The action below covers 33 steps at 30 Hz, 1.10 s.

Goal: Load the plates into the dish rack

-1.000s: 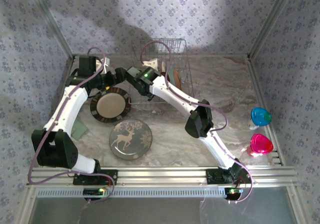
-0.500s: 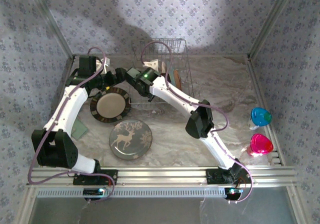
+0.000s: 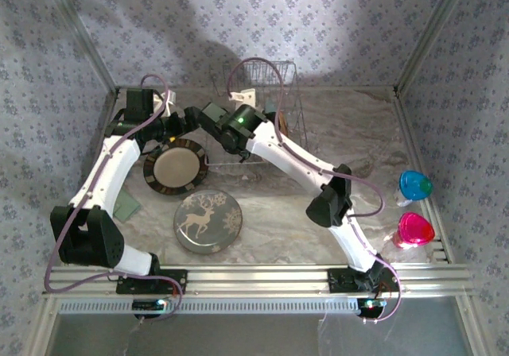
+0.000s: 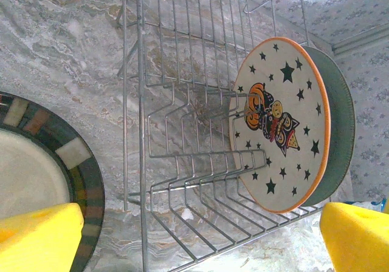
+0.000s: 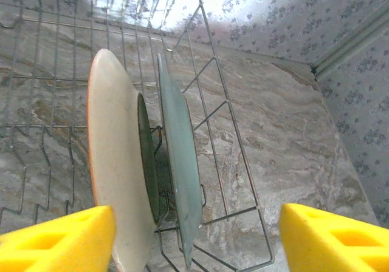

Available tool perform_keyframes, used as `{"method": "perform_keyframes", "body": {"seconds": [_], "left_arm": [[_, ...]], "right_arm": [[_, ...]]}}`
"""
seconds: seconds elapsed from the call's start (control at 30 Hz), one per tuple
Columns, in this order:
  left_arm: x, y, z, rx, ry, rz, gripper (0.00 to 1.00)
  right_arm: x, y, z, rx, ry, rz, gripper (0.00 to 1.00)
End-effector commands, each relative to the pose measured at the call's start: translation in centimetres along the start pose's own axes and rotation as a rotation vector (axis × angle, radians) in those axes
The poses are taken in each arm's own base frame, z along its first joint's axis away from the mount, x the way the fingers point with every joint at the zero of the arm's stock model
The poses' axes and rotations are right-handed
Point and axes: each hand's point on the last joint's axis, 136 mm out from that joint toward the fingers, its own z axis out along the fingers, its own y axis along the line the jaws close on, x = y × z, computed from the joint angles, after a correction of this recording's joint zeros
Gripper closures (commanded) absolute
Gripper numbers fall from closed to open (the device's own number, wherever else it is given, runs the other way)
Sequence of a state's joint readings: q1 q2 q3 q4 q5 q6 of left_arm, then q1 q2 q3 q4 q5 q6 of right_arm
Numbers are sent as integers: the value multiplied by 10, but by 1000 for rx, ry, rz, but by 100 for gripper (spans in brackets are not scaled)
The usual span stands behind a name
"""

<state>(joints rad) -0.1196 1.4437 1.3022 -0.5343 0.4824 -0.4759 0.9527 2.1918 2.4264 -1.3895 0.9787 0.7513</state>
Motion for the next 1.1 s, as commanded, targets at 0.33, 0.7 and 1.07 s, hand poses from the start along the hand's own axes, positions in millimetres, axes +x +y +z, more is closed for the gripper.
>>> {"method": "perform_keyframes", "body": {"seconds": [0.33,0.7,1.07], "left_arm": [[20,9,-19,-89,49,-73,1],[101,41,-67,-229,106,-154,0],[157,75,-66,-285,150,-241,1]], "right_arm": [[9,-24,-53,-301,31,85,0],[75,-37,-76,-707,175,207,0],[167,-10,-74,-924,389,297,4]]}}
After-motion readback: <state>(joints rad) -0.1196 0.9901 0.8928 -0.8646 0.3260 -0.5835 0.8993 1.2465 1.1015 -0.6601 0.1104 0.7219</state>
